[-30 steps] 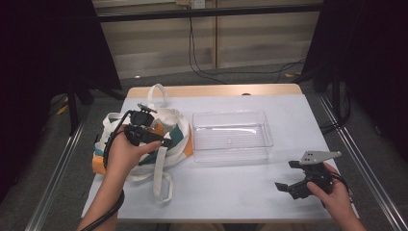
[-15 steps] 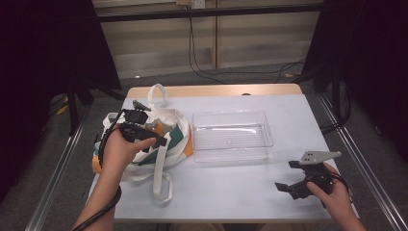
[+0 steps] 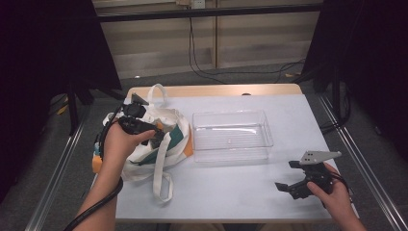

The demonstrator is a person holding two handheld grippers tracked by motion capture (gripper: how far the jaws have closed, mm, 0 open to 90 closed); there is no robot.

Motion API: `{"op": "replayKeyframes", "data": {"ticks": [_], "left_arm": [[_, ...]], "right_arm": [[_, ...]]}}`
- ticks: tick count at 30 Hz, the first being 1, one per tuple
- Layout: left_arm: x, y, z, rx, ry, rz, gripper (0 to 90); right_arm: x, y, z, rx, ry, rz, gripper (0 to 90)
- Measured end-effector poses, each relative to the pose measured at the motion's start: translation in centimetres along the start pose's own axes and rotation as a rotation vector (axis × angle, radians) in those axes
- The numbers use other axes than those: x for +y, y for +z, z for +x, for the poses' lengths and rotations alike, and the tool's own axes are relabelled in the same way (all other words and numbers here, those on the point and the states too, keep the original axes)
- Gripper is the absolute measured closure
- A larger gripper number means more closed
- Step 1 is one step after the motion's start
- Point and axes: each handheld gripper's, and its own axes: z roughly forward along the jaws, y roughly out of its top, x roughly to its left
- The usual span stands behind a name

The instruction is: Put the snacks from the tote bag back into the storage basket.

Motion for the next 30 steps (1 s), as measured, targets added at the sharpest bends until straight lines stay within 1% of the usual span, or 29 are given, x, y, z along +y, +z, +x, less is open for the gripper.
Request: {"op": "replayKeyframes", "data": {"ticks": [1,2,4,7,8,9,10,11,12,14,15,19,21,22,24,25,26,30], "left_arm": [[0.1,0.1,0.0,0.006,-0.01,-0.001,12.0],[0.2,0.2,0.1,0.006,-0.009,0.002,12.1],[0.5,0.5,0.1,0.006,-0.02,0.001,12.1],[0.7,0.7,0.1,0.004,-0.016,0.009,12.0],[0.8,0.7,0.1,0.003,-0.023,0.012,12.0],[0.9,0.8,0.2,0.008,-0.014,0.015,12.0],[1.0,1.0,0.1,0.001,-0.032,0.008,12.0],[1.1,1.0,0.1,0.006,-0.027,0.019,12.0],[1.2,1.1,0.1,0.007,-0.025,0.019,12.0],[1.3,1.1,0.1,0.008,-0.027,0.019,12.2],[1.5,1.2,0.2,0.01,-0.033,0.028,12.1],[1.7,1.3,0.4,0.016,-0.042,0.027,12.2],[1.8,1.4,0.5,0.012,-0.059,0.03,12.3],[1.9,1.5,0.7,0.019,-0.068,0.027,12.5],[1.9,1.5,0.8,0.022,-0.064,0.032,12.7],[2.0,1.6,0.8,0.014,-0.073,0.036,12.9],[2.0,1.8,0.9,0.026,-0.074,0.042,13.1],[2.1,2.0,1.0,0.023,-0.075,0.042,14.3]], "right_arm": [[0.0,0.0,0.0,0.001,0.003,0.0,1.1],[0.0,0.0,0.0,0.0,0.001,0.0,1.1],[0.0,0.0,0.0,0.0,0.003,0.0,1.1],[0.0,-0.1,0.0,0.001,0.003,0.0,1.1],[0.0,-0.1,0.0,0.001,0.003,-0.001,1.1],[0.0,-0.1,-0.1,0.0,0.001,0.0,1.1],[0.0,0.0,-0.1,0.001,0.001,0.001,1.1],[0.0,0.0,-0.1,0.0,0.001,0.001,1.1],[0.0,0.0,-0.1,0.0,0.001,0.001,1.1],[0.0,0.0,-0.1,0.001,0.003,0.0,1.0],[0.0,0.0,0.0,0.0,0.001,0.001,1.1],[0.0,0.0,0.0,0.003,0.001,0.002,1.1],[0.0,-0.1,0.0,0.004,0.003,0.001,1.1],[0.0,-0.1,0.0,0.003,0.004,0.001,1.1],[0.0,-0.1,0.0,0.003,0.004,0.001,1.1],[0.0,-0.1,0.0,0.003,0.004,0.001,1.1],[0.0,-0.1,0.0,0.003,0.004,0.001,1.1],[0.0,-0.1,0.0,0.001,0.002,0.001,1.1]]}}
